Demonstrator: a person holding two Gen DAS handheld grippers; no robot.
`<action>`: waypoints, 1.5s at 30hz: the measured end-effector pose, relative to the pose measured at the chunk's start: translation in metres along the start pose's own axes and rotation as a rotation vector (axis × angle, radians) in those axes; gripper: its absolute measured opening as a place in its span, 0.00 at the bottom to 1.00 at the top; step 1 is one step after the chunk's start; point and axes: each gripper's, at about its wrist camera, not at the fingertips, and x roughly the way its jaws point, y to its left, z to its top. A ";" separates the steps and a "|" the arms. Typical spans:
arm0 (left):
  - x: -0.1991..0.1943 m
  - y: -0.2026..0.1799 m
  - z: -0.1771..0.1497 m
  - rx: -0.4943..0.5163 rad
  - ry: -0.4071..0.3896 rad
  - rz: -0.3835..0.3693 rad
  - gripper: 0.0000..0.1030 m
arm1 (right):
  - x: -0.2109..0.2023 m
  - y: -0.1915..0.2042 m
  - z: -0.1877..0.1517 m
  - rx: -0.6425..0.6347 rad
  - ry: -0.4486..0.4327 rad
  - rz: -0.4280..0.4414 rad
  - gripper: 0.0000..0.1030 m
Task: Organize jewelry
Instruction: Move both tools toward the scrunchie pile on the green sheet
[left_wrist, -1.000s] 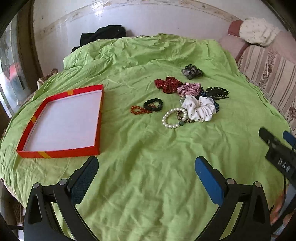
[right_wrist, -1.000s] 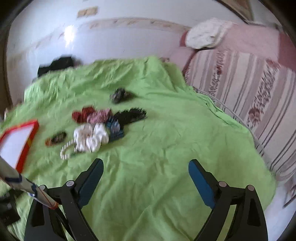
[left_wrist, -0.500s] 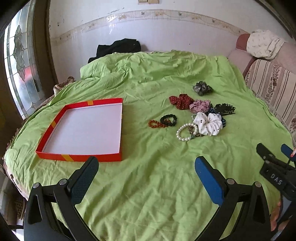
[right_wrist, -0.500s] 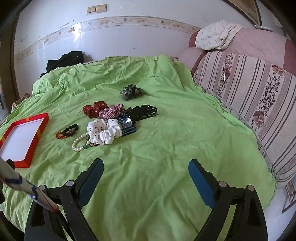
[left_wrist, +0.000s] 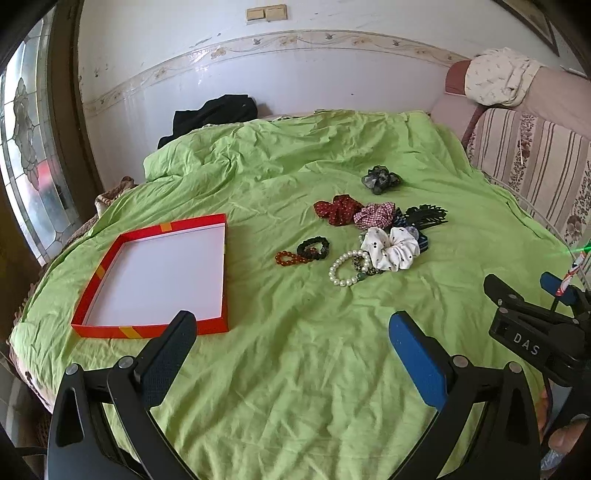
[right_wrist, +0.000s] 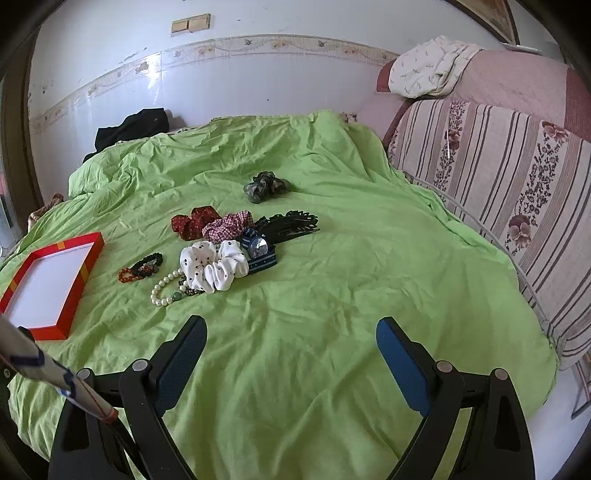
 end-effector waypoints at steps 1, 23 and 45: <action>0.000 -0.001 0.000 0.000 0.000 0.002 1.00 | 0.001 0.000 0.000 0.004 0.002 0.003 0.93; 0.043 0.016 -0.003 -0.032 0.124 0.013 1.00 | 0.031 0.000 -0.007 -0.007 0.075 0.022 0.93; 0.066 0.074 0.016 -0.097 0.146 0.055 0.75 | 0.076 -0.003 0.007 -0.016 0.180 0.142 0.93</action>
